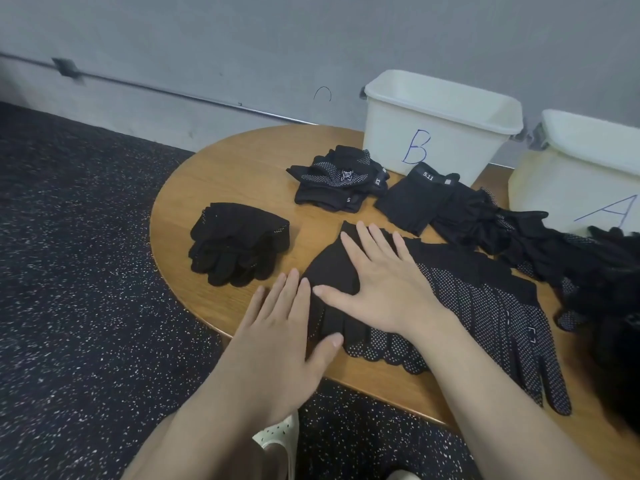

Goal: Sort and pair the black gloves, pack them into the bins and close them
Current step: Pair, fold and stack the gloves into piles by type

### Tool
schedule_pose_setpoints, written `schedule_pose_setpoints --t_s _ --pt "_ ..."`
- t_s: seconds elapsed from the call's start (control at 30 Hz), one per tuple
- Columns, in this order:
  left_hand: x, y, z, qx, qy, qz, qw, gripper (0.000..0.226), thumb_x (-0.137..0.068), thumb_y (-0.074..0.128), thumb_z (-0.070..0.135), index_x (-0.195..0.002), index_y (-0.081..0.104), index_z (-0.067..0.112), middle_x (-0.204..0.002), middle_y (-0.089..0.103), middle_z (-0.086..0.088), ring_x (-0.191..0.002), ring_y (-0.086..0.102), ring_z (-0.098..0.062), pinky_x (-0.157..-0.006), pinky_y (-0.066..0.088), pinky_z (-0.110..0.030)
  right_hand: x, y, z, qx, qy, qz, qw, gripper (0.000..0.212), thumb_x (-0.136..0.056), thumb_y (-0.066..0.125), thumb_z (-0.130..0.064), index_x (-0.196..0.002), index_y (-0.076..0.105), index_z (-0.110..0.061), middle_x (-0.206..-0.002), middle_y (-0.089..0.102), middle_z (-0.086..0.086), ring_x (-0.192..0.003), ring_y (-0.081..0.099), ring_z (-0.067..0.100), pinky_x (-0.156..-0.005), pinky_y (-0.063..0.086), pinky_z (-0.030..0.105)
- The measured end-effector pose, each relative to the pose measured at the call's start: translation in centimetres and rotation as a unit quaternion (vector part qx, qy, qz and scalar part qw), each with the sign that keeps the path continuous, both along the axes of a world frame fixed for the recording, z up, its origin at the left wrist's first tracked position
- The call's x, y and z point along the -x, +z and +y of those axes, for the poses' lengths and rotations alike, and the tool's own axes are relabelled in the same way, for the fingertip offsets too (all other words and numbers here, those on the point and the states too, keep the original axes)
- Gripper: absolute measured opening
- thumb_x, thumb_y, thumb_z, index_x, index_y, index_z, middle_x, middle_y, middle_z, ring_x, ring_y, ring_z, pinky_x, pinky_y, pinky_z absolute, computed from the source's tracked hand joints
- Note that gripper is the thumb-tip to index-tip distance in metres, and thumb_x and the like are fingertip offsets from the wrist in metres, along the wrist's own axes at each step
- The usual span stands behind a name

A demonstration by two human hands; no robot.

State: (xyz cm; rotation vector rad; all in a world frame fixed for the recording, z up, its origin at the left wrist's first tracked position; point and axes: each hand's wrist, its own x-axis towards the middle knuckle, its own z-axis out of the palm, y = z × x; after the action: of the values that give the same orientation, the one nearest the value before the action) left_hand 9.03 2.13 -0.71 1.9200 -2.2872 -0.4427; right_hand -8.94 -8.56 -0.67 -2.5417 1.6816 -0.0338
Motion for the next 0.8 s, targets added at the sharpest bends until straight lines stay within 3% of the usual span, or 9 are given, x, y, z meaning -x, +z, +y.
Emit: schedule_pose_setpoints --t_s 0.13,0.23,0.3,0.37,0.43,0.5,0.57,0.8 --pt "0.6 -0.4 -2.2 0.062 0.016 0.096 0.993 0.067 -0.106 0.011 0.050 -0.166 0.002 0.022 -0.174 -0.004 0.006 -0.157 -0.012 -0.003 -0.124 -0.013 -0.023 0.1 0.0 0.0 0.007 -0.010 0.005 1.000 0.127 -0.068 0.003 -0.101 -0.165 -0.003 -0.019 -0.171 -0.015 0.005 -0.157 -0.019 0.017 -0.128 -0.010 0.046" --pt "1.5 -0.5 -3.9 0.096 0.011 0.121 0.988 0.058 -0.110 0.020 0.040 -0.165 0.015 0.022 -0.173 0.007 0.005 -0.158 -0.001 -0.005 -0.124 -0.009 -0.020 0.9 0.4 0.0 -0.008 -0.009 -0.046 0.999 0.119 -0.073 0.013 -0.091 -0.165 0.002 -0.016 -0.172 -0.010 0.006 -0.158 -0.016 0.016 -0.128 -0.010 0.041" --pt "2.0 -0.6 -4.6 0.106 -0.003 0.121 0.987 0.057 -0.111 0.021 0.039 -0.165 0.018 0.023 -0.173 0.009 0.005 -0.158 -0.001 -0.004 -0.123 -0.009 -0.020 2.0 1.1 -0.4 -0.013 -0.028 -0.122 0.992 0.105 -0.082 0.031 -0.078 -0.165 0.013 -0.016 -0.173 0.001 0.003 -0.159 -0.007 0.014 -0.128 -0.008 0.038" --pt "2.4 -0.6 -5.1 0.110 -0.018 0.121 0.986 0.057 -0.111 0.022 0.041 -0.165 0.019 0.024 -0.173 0.009 0.007 -0.157 -0.002 -0.003 -0.124 -0.009 -0.020 3.6 1.7 -1.2 0.027 -0.077 -0.178 0.981 0.081 -0.092 0.052 -0.053 -0.159 0.033 -0.013 -0.169 0.025 0.004 -0.157 0.015 0.018 -0.129 0.001 0.039" --pt "2.7 -0.5 -5.2 0.107 -0.032 0.121 0.986 0.059 -0.110 0.025 0.045 -0.165 0.019 0.025 -0.173 0.007 0.008 -0.157 -0.004 -0.003 -0.126 -0.008 -0.022 5.0 2.1 -2.1 0.071 -0.132 -0.230 0.962 0.050 -0.097 0.060 -0.032 -0.143 0.056 -0.011 -0.149 0.053 0.004 -0.140 0.045 0.023 -0.126 0.022 0.041" --pt "3.0 -0.6 -5.1 0.097 -0.044 0.104 0.989 0.062 -0.108 0.024 0.050 -0.165 0.016 0.026 -0.173 0.006 0.009 -0.157 -0.006 -0.003 -0.126 -0.008 -0.023 5.5 2.1 -2.6 0.062 -0.160 -0.267 0.948 0.032 -0.098 0.062 -0.025 -0.128 0.068 -0.013 -0.131 0.063 0.000 -0.123 0.057 0.021 -0.111 0.041 0.036" --pt "3.2 -0.7 -5.0 0.091 -0.049 0.072 0.992 0.065 -0.106 0.021 0.054 -0.165 0.014 0.028 -0.173 0.005 0.010 -0.157 -0.006 -0.002 -0.127 -0.008 -0.024 5.4 1.8 -3.0 0.034 -0.168 -0.264 0.949 0.031 -0.098 0.064 -0.027 -0.125 0.070 -0.014 -0.130 0.064 -0.001 -0.123 0.057 0.021 -0.107 0.043 0.034" --pt "3.3 -0.9 -4.9 0.093 -0.045 0.046 0.994 0.067 -0.105 0.016 0.057 -0.166 0.011 0.030 -0.173 0.005 0.011 -0.157 -0.006 -0.002 -0.127 -0.005 -0.024 4.0 1.2 -3.7 0.052 -0.190 -0.210 0.958 0.047 -0.093 0.068 -0.051 -0.127 0.070 -0.019 -0.133 0.065 -0.001 -0.130 0.054 0.022 -0.123 0.026 0.047"
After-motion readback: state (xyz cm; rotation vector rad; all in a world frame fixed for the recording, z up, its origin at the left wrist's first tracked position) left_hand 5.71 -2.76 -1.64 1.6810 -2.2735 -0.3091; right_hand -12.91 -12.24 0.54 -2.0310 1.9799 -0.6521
